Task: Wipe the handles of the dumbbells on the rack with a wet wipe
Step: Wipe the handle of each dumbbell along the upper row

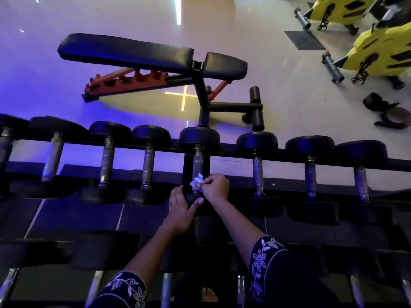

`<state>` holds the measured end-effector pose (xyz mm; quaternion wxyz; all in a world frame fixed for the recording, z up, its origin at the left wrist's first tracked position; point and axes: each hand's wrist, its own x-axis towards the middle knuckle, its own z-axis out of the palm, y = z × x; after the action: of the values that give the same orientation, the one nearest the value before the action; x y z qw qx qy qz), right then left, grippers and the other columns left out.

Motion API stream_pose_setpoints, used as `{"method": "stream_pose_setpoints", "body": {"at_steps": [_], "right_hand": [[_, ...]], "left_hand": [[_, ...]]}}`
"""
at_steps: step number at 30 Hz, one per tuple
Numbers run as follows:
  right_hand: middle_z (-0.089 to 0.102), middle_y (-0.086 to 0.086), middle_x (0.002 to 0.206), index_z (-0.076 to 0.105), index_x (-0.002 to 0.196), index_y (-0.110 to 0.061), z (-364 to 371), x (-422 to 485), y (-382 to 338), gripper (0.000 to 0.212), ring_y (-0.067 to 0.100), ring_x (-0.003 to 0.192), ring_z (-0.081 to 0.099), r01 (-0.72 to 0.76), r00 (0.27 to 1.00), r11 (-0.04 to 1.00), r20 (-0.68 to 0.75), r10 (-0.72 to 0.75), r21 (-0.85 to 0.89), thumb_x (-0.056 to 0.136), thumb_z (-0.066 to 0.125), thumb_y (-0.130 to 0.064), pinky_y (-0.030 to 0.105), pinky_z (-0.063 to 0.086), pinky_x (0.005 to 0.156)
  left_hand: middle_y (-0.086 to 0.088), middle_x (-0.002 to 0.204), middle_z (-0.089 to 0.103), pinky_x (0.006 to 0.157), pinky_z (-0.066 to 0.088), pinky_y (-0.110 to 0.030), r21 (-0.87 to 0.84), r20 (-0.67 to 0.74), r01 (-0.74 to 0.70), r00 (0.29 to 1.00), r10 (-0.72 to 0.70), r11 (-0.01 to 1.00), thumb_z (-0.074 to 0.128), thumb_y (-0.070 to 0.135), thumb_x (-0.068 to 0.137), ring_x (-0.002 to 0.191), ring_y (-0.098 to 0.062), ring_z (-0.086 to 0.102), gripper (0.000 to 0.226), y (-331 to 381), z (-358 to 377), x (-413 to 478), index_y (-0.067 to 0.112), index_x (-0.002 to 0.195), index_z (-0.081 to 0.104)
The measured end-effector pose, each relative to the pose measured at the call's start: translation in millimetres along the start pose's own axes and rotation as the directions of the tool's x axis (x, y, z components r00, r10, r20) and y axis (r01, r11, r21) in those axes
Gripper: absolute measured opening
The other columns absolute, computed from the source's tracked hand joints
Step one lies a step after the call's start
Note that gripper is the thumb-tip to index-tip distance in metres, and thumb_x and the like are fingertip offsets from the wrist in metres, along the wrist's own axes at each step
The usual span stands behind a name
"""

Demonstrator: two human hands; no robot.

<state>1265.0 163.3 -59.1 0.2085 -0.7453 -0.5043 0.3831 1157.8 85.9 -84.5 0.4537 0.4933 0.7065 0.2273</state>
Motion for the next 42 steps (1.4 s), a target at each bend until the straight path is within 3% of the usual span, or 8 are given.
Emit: {"method": "stream_pose_setpoints", "body": {"at_steps": [4,8,13,19,23,33,38,42], "right_hand": [[0.072,0.005,0.078,0.072,0.072,-0.010,-13,5,-16,0.016,0.014,0.072,0.061,0.048,0.999,0.999,0.005,-0.048,0.009,0.066,0.083,-0.020,0.022,0.046,0.069],[0.061,-0.005,0.061,0.060,0.055,-0.019,-32,-1,-10,0.025,0.010,0.064,0.055,-0.066,0.996,0.965,-0.038,0.078,0.255,0.066,0.083,-0.018,0.025,0.045,0.067],[0.063,0.005,0.068,0.060,0.064,-0.016,-76,-4,10,0.023,0.020,0.067,0.058,-0.100,0.989,0.901,-0.057,0.136,0.422,0.069,0.081,-0.009,0.033,0.049,0.064],[0.071,0.004,0.079,0.065,0.071,-0.019,-121,13,28,0.017,0.021,0.075,0.068,-0.089,0.982,0.904,-0.113,0.149,0.418,0.068,0.082,-0.018,0.039,0.059,0.076],[0.071,0.005,0.079,0.063,0.069,-0.019,-141,24,42,0.019,0.021,0.073,0.067,-0.056,0.987,0.926,-0.122,0.109,0.372,0.068,0.081,-0.017,0.036,0.058,0.076],[0.071,0.004,0.082,0.071,0.079,-0.007,-152,55,65,0.009,0.011,0.077,0.062,0.138,0.984,0.984,-0.125,-0.124,0.116,0.071,0.076,-0.008,0.014,0.039,0.065],[0.069,0.005,0.079,0.070,0.077,-0.009,-154,69,68,0.010,0.016,0.075,0.062,0.215,0.951,0.976,-0.230,-0.208,0.006,0.075,0.066,0.000,0.018,0.040,0.064],[0.069,0.007,0.076,0.071,0.072,-0.006,-159,80,73,0.006,0.016,0.074,0.062,0.254,0.953,0.966,-0.161,-0.257,-0.041,0.071,0.070,0.000,0.020,0.044,0.066]], "left_hand": [[-0.015,0.160,0.005,0.119,0.011,-0.040,-0.009,-0.009,-0.002,1.000,0.002,1.000,0.055,0.050,0.092,0.149,-0.026,0.002,0.089,-1,1,1,0.007,0.153,0.006],[-0.015,0.161,0.001,0.119,0.008,-0.040,0.005,-0.029,0.011,1.000,-0.011,1.000,0.054,0.051,0.092,0.150,-0.025,-0.001,0.091,5,1,-3,0.007,0.154,0.003],[-0.011,0.163,-0.006,0.120,0.007,-0.049,0.170,-0.137,0.088,0.988,-0.065,0.982,0.039,0.058,0.095,0.150,-0.024,-0.010,0.088,22,10,-18,0.007,0.155,-0.001],[-0.012,0.163,-0.003,0.120,-0.003,-0.041,0.421,-0.222,-0.042,0.964,0.148,0.906,0.037,0.051,0.100,0.151,-0.025,-0.009,0.076,72,58,-37,0.007,0.155,0.009],[-0.010,0.164,0.005,0.120,0.007,-0.035,0.248,-0.120,-0.105,0.983,0.138,0.963,0.042,0.049,0.100,0.151,-0.020,-0.001,0.074,107,88,-33,0.006,0.154,0.016],[-0.008,0.134,0.054,0.097,0.049,-0.034,-0.119,0.196,0.371,0.918,-0.345,0.921,0.088,0.044,0.045,0.118,-0.022,0.054,0.107,135,133,9,0.006,0.134,0.042],[-0.019,0.159,0.000,0.119,0.021,-0.041,0.018,0.187,0.411,0.894,-0.407,0.912,0.092,0.039,0.058,0.149,-0.032,0.006,0.143,164,147,4,0.001,0.152,-0.008],[-0.015,0.158,0.002,0.118,0.020,-0.052,-0.002,-0.001,0.438,0.899,-0.438,0.899,0.096,0.038,0.049,0.149,-0.032,0.001,0.145,168,169,1,0.012,0.153,-0.002]]}}
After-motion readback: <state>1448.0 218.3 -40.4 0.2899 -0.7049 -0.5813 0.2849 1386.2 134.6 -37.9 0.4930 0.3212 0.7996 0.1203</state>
